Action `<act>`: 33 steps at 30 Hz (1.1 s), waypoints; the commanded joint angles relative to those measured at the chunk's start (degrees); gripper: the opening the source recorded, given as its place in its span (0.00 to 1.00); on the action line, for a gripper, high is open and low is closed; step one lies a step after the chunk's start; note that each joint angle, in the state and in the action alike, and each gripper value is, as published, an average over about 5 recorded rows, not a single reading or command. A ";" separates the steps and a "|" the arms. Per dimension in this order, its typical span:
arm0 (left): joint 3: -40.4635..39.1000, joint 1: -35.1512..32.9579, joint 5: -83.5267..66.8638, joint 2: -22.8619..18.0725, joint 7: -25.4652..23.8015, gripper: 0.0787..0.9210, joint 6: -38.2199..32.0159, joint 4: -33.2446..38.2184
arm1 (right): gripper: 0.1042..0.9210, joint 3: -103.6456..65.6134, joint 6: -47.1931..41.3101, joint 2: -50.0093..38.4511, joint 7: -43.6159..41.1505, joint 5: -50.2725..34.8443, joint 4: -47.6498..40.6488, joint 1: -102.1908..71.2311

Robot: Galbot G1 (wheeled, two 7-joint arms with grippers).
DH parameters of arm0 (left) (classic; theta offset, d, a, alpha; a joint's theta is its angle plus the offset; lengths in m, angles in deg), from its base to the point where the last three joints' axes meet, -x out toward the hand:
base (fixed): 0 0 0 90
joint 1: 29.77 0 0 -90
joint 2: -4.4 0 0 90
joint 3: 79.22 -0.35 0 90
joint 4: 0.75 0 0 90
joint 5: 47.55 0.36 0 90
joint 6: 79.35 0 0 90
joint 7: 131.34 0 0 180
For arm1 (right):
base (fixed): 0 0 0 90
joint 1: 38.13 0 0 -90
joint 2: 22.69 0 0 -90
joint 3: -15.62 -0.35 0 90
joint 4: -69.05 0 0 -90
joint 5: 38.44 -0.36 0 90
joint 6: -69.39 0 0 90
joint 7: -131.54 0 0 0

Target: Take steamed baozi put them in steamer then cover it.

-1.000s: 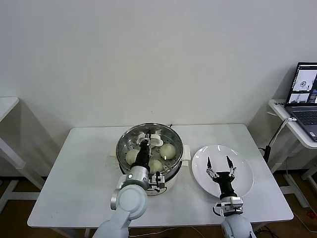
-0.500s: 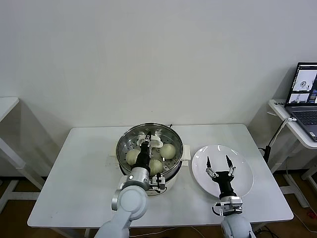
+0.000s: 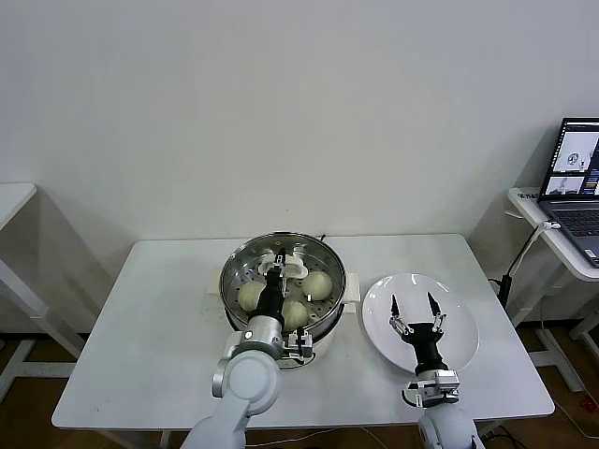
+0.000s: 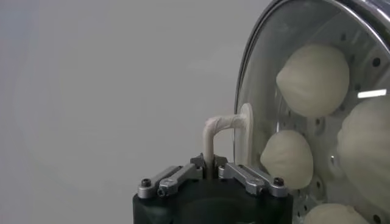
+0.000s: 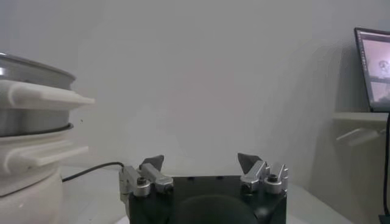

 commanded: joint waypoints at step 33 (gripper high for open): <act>11.63 -15.21 -24.57 15.84 0.39 0.88 -1.03 26.67 | 0.88 0.48 -4.32 -0.88 2.03 -3.05 3.08 -0.82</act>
